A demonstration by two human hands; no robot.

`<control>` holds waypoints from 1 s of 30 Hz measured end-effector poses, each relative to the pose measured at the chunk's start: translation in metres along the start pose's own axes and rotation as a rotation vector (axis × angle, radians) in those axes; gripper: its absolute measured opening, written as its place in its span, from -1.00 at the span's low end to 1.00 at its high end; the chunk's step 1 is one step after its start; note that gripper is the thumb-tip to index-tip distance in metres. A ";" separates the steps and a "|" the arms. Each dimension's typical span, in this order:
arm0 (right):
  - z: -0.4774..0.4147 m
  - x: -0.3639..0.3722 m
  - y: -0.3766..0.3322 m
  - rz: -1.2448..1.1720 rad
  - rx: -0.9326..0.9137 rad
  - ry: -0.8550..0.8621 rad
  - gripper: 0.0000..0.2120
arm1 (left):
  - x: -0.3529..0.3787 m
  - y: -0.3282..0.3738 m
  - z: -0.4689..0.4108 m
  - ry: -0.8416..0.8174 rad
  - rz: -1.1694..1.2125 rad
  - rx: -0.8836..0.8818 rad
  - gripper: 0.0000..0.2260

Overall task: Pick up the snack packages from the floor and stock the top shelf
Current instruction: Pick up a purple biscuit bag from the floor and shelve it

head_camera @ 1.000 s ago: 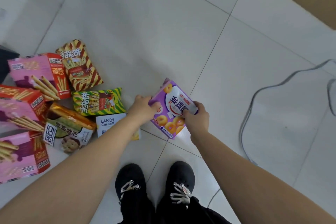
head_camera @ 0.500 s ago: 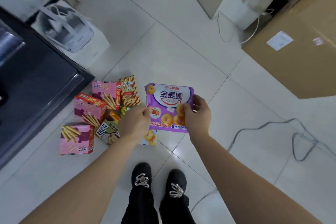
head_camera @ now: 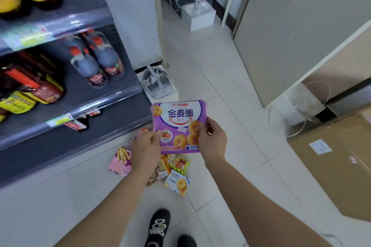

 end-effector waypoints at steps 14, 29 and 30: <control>0.173 0.091 -0.220 0.025 -0.500 -0.351 -0.72 | -0.270 0.028 0.110 0.505 0.187 0.014 -0.70; 0.441 0.207 -0.334 -0.063 -0.792 -0.661 -0.77 | -0.526 -0.004 0.281 0.906 0.258 0.033 -0.76; 0.458 0.213 -0.340 -0.068 -0.807 -0.679 -0.78 | -0.541 -0.004 0.294 0.930 0.254 0.035 -0.77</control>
Point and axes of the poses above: each hand's wrist, its own z-axis away from the middle knuckle, its own x-axis out of the palm, y = z × x, the point moved 9 cm from there along -z, towards the middle knuckle, and after that the axes turned 12 degrees about z, right-handed, at the moved point
